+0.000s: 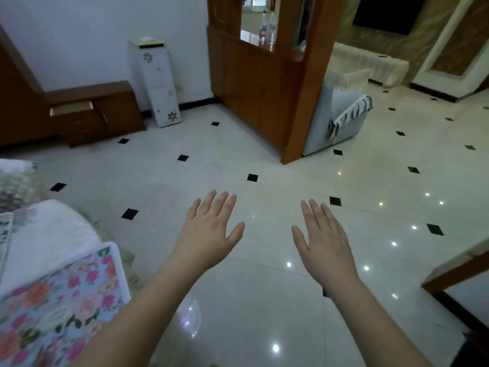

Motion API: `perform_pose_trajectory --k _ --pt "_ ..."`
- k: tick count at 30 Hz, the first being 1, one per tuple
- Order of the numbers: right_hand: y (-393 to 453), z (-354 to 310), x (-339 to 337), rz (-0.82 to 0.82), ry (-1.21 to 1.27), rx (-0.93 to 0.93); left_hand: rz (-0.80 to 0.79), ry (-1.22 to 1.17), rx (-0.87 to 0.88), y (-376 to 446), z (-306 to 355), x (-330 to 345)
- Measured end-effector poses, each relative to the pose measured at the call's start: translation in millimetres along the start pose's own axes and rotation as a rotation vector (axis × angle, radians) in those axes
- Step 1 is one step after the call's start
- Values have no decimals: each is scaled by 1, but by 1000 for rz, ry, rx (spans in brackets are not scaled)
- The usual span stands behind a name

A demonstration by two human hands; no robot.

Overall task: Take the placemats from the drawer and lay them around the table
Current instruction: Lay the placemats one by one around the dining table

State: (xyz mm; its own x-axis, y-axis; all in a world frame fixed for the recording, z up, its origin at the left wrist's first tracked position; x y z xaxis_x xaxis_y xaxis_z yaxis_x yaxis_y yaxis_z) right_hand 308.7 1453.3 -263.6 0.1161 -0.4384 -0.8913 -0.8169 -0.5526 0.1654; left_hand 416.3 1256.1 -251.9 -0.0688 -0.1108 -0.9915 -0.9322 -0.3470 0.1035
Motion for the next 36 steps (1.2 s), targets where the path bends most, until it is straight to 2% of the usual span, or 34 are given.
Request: perform_pose_trajectory --k 6,15,22,27,36 --pt "78 -62 39 -73 -13 -113 10 -17 -100 33 -70 8" --pt "158 -124 94 -157 -26 -306 -4 -46 -267 59 -139 30" --pt "225 -171 156 -292 44 -518 -52 0 -518 73 -194 72" --pt "256 -212 193 -406 107 -692 -61 60 -702 75 -217 77" --pt "245 -291 250 -585 155 -1002 -144 64 -1031 8 -252 94"
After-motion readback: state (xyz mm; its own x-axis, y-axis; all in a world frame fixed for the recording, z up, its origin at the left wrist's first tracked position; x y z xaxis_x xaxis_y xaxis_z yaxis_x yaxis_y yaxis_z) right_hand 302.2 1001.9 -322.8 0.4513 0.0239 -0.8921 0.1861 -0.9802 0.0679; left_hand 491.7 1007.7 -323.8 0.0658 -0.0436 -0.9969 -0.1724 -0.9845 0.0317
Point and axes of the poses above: each hand's wrist, its own y-axis towards the middle knuckle, its own x-axis out of the palm, z = x × y, the point moved 7 cm from there along y, towards the middle knuckle, and after that the axes turned 12 degrees about y, right-handed, at the moved point
